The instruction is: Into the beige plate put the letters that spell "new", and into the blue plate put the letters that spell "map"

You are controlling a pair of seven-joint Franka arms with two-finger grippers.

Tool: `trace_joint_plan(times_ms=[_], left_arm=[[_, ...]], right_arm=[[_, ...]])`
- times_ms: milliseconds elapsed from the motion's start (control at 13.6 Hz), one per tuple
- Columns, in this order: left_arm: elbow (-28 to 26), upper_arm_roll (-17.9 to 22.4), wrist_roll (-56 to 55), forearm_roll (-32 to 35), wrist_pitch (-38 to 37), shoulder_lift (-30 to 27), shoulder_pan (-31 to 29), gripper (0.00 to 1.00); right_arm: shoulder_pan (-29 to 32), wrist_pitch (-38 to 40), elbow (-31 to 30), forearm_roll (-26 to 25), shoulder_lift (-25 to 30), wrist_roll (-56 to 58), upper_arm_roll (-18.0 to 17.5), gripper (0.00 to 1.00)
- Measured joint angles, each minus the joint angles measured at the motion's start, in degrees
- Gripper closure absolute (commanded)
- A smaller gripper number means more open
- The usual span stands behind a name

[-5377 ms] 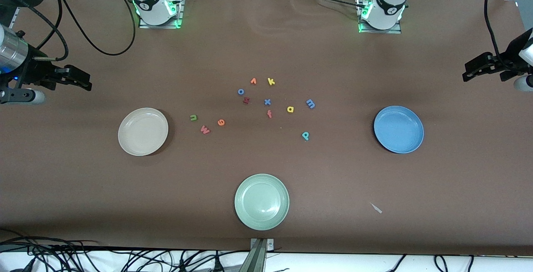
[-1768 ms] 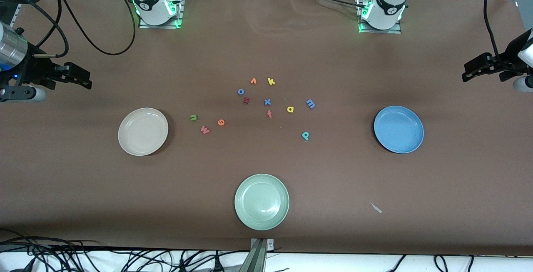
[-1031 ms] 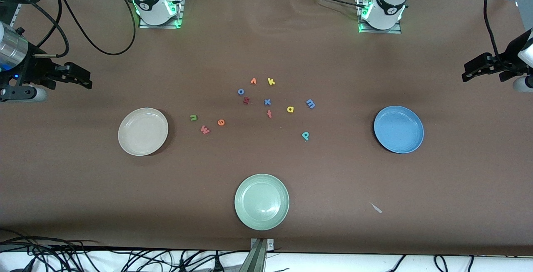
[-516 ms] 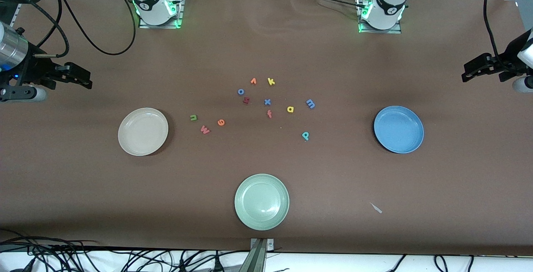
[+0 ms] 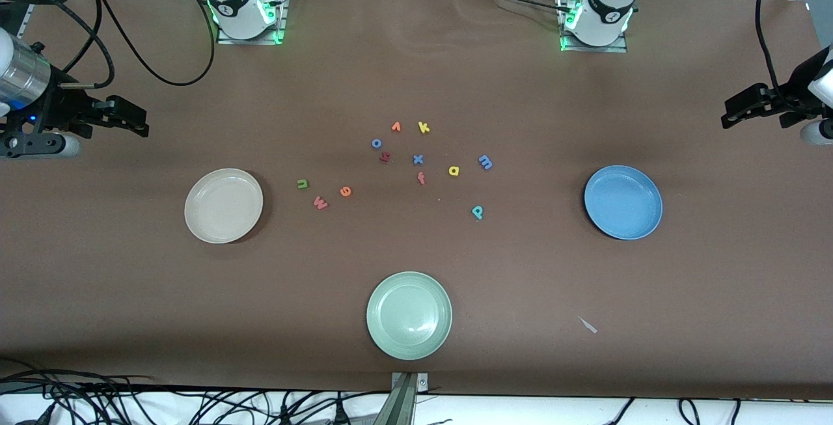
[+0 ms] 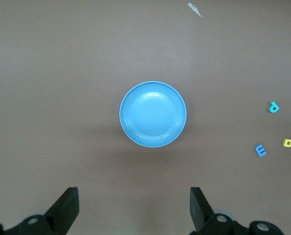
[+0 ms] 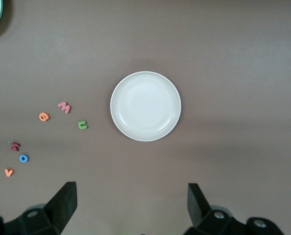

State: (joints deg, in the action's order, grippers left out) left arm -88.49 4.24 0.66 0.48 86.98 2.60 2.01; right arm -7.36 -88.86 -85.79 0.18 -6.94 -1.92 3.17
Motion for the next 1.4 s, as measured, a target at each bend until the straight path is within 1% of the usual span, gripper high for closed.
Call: trace_joint_plan(times_ms=[663, 1105, 1399], left_arm=[[-0.03, 0.0, 0.0, 0.0, 0.0, 0.0, 0.0, 0.0], [-0.04, -0.19, 0.0, 0.0, 0.0, 0.01, 0.35, 0.0], [-0.2, -0.52, -0.52, 0.0, 0.01, 0.63, 0.69, 0.0]], right_arm=[[-0.07, -0.46, -1.46, 0.28, -0.42, 0.0, -0.44, 0.0], [-0.21, -6.23, -6.66, 0.35, -1.3, 0.0, -2.24, 0.0], [-0.31, -11.38, -9.65, 0.36, -3.36, -0.02, -4.15, 0.0]])
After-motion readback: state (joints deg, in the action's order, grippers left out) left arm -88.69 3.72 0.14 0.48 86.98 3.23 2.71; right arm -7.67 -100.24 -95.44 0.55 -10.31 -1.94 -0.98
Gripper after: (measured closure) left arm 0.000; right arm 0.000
